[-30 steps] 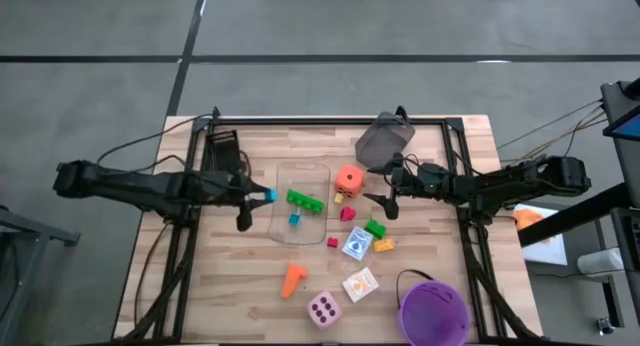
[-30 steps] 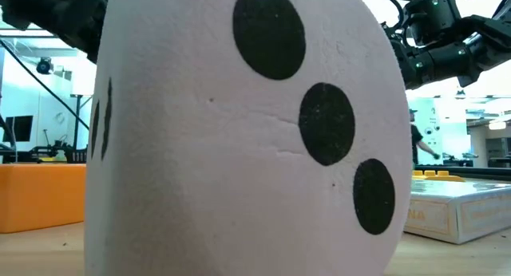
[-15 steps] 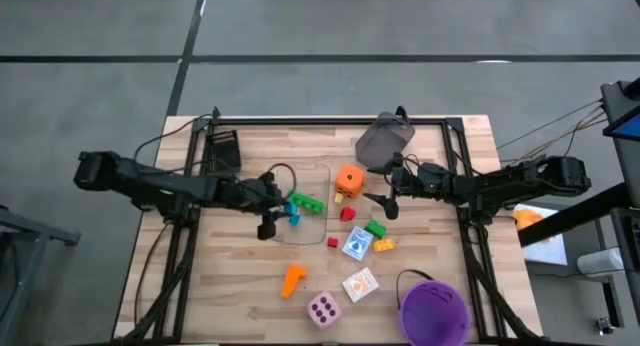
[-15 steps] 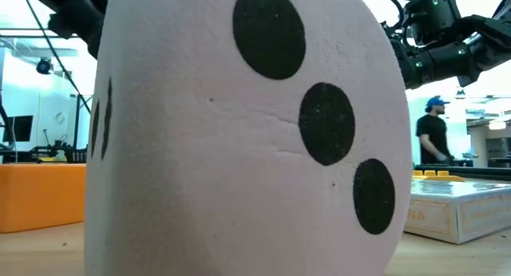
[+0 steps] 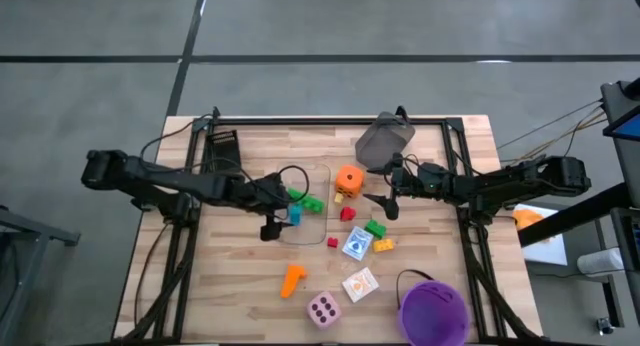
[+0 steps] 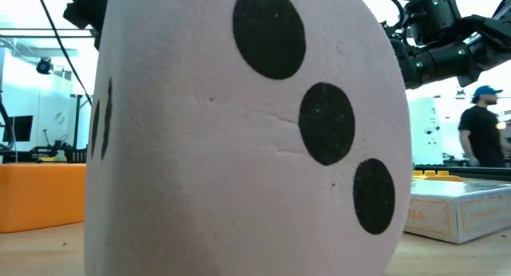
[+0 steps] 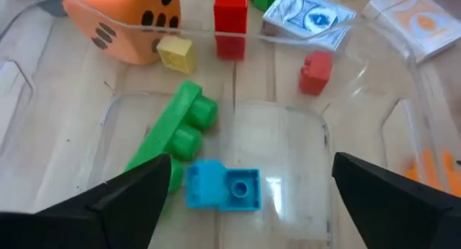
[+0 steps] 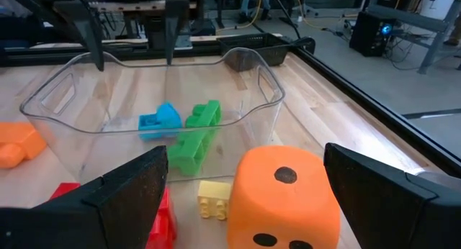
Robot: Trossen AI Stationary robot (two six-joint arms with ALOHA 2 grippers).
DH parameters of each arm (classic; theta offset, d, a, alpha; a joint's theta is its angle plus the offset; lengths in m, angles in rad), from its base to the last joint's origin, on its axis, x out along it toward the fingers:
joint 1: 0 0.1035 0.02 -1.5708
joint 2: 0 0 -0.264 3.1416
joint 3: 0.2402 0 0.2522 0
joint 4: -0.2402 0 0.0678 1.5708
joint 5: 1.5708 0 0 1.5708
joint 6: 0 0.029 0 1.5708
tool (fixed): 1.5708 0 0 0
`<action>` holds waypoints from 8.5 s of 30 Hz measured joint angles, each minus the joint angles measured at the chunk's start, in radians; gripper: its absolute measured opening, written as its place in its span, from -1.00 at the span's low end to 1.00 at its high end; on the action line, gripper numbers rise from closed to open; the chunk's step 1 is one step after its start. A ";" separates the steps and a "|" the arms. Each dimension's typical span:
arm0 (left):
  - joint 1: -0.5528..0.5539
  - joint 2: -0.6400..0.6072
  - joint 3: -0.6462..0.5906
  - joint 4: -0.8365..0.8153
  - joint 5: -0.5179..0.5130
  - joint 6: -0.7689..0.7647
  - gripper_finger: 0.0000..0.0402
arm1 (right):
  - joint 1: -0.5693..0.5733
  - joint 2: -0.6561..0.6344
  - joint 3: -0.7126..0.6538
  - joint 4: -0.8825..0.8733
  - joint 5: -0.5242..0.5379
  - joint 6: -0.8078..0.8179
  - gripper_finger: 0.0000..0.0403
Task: Pick & Place Toys
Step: Put the orange game piece into the transparent bin, then put the top red game piece into the transparent bin
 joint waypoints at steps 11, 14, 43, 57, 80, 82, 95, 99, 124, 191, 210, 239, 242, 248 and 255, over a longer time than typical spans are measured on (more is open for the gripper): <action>-0.160 -0.035 0.079 -0.105 0.047 -0.172 0.57 | 0.005 0.000 0.000 0.001 -0.003 0.010 0.83; -0.227 -0.035 0.115 -0.131 0.050 -0.292 0.57 | 0.008 0.000 0.000 0.002 -0.003 0.022 0.83; -0.468 0.282 0.140 0.012 -0.068 -0.986 0.88 | 0.008 0.000 0.000 -0.023 0.021 0.060 0.83; -0.547 0.191 0.134 0.007 -0.100 -1.131 0.88 | 0.008 0.000 0.000 -0.038 0.039 0.057 0.83; -0.571 0.438 0.135 0.085 -0.150 -1.231 0.88 | 0.008 0.000 0.000 -0.055 0.058 0.057 0.83; -0.568 0.453 0.136 0.099 -0.155 -1.231 0.88 | 0.008 0.000 0.000 -0.056 0.058 0.057 0.83; -0.554 0.469 0.144 0.003 -0.130 -1.262 0.87 | 0.008 0.000 0.000 -0.067 0.061 0.057 0.83; -0.553 0.469 0.144 -0.015 -0.129 -1.280 0.77 | 0.008 0.000 0.000 -0.067 0.061 0.057 0.83; -0.583 0.344 0.130 -0.113 0.018 -0.993 -0.34 | 0.020 0.000 0.000 -0.076 0.061 0.057 0.83; -0.077 -0.039 -0.247 0.463 -0.404 -0.107 -0.34 | 0.171 0.291 0.145 0.220 0.154 -0.022 0.83; -0.069 0.132 -0.197 0.461 -0.399 -0.139 -0.34 | 0.178 0.182 0.145 0.020 0.157 0.016 0.83; -0.168 0.097 -0.214 0.719 -0.396 0.036 0.87 | 0.194 0.282 0.307 -0.360 0.157 0.090 0.83; -0.168 0.095 -0.228 0.724 -0.388 0.045 0.87 | 0.207 0.310 0.351 -0.431 0.153 0.084 0.83; -0.168 0.094 -0.273 0.821 -0.359 0.075 0.87 | 0.225 0.345 0.409 -0.551 0.154 0.083 0.83; -0.166 0.066 -0.306 0.876 -0.354 0.083 0.87 | 0.225 0.386 0.435 -0.601 0.156 0.083 0.83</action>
